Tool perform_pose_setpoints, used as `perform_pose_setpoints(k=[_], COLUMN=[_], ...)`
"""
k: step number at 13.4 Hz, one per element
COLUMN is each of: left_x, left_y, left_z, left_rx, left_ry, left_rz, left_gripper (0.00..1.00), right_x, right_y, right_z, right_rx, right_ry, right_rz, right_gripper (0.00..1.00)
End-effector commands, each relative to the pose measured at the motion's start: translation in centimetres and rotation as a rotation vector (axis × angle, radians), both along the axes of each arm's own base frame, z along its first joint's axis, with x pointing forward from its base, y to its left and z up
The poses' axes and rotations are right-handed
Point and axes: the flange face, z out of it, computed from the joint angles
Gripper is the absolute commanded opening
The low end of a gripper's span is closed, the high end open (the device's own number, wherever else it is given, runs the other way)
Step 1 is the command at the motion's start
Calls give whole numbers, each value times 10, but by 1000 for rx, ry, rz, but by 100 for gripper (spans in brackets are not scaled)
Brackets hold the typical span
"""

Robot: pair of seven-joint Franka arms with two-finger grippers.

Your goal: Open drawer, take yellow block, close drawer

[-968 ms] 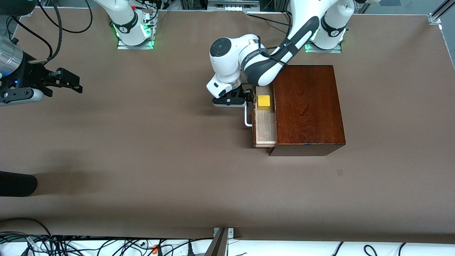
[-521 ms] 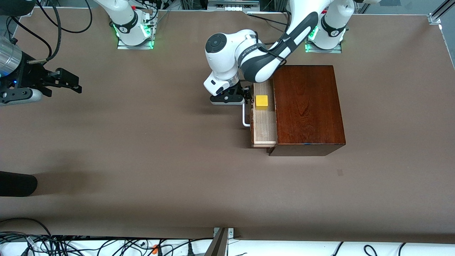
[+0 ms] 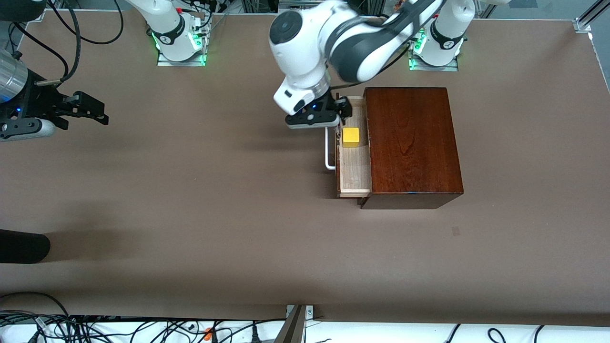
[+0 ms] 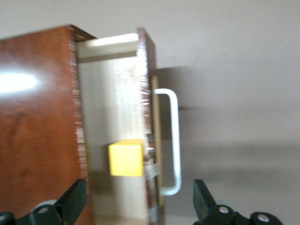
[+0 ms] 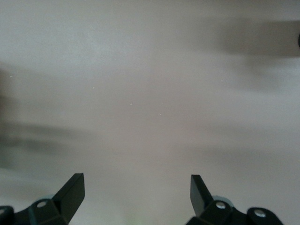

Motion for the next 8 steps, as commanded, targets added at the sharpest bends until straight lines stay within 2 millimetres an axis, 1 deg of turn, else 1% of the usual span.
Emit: perform_pose_setpoints(k=[1, 3, 4, 6, 7, 8], left_x=[29, 44, 53, 67, 75, 82], left_y=[61, 105, 129, 172, 195, 214], left_z=[62, 95, 109, 122, 126, 129], left_rx=[-40, -88, -119, -133, -131, -134], left_ry=[81, 104, 110, 132, 139, 142], left_rz=[-37, -45, -36, -36, -35, -38], left_gripper=[100, 100, 100, 100, 100, 100], right_x=[-1, -2, -3, -11, -11, -10], right_y=[-2, 0, 5, 15, 28, 37], right_z=[5, 7, 8, 7, 7, 5], right_rx=[11, 17, 17, 13, 19, 23], right_ry=[5, 4, 4, 52, 44, 39], right_rz=[1, 3, 12, 34, 55, 73], right_gripper=[100, 100, 100, 100, 100, 100])
